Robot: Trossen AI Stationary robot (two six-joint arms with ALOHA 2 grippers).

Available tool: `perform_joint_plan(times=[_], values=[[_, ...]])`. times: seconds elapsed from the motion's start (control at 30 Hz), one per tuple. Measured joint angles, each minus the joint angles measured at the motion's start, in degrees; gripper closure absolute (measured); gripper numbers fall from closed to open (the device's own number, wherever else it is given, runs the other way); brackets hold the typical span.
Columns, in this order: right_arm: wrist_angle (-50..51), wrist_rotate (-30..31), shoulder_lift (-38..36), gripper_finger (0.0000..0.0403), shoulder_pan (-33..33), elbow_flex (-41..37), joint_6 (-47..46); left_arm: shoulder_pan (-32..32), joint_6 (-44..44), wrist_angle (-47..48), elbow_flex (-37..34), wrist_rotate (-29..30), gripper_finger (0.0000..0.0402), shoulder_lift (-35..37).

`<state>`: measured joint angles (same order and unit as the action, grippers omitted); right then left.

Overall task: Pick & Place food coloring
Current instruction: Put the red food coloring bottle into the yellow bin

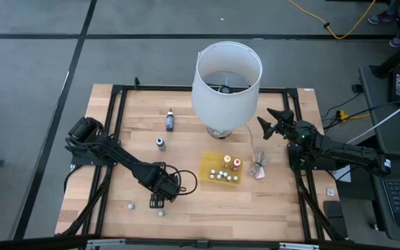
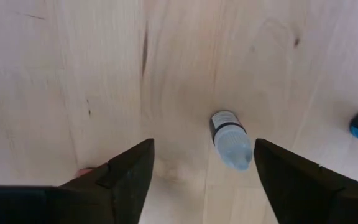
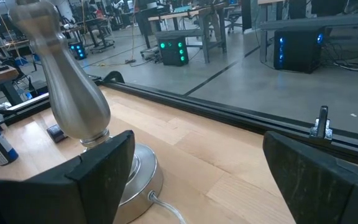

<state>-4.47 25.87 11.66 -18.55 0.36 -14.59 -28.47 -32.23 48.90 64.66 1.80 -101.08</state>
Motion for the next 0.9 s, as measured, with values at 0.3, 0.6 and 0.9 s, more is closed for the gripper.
perform_joint_plan(times=[0.3,0.6,0.9], values=[[0.0,0.0,0.0,0.0047,0.0,0.0,0.0,0.0,0.0,-1.6,0.0,-0.7,0.0210,0.0],[0.0,0.0,0.0,0.0047,0.0,0.0,0.0,0.1,-0.9,-2.5,0.0,-2.7,0.0255,0.0],[0.0,0.0,0.0,0.0047,0.0,0.0,0.0,0.1,-1.1,-2.4,0.0,-3.3,0.0304,-0.1]])
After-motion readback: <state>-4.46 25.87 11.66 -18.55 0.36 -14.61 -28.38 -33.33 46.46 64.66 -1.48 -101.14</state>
